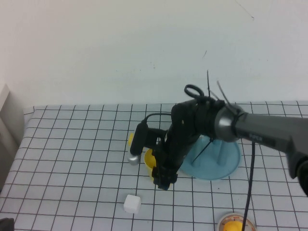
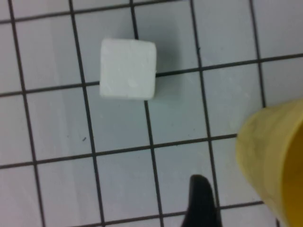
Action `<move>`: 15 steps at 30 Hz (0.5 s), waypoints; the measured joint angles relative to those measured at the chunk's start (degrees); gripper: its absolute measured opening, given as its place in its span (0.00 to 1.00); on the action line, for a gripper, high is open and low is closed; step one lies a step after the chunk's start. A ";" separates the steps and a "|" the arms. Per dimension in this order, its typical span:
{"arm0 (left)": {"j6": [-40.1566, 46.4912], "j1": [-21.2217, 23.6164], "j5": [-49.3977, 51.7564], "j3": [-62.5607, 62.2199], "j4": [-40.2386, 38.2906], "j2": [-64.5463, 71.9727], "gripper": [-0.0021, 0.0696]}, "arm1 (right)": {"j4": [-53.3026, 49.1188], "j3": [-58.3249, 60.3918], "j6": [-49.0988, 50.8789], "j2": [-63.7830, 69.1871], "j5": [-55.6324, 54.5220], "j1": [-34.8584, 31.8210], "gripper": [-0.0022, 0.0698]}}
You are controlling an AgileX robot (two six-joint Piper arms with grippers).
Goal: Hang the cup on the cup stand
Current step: Pick up the cup from the table
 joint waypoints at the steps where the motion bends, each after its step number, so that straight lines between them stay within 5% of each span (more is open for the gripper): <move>1: 0.00 0.00 0.00 0.00 0.00 0.00 0.03 | 0.00 0.00 -0.56 0.68 -0.48 0.00 0.66; 6: 0.13 0.00 0.00 0.00 0.00 0.00 0.03 | -0.20 -0.18 -2.03 3.47 -1.61 0.00 0.58; 11: 0.13 0.00 0.00 0.00 0.00 0.00 0.03 | -0.30 -0.18 -2.18 4.22 -1.92 0.00 0.19; 15: 0.17 0.00 -1.26 0.00 0.10 0.00 0.03 | -0.18 -0.32 -2.29 3.36 -2.36 0.00 0.07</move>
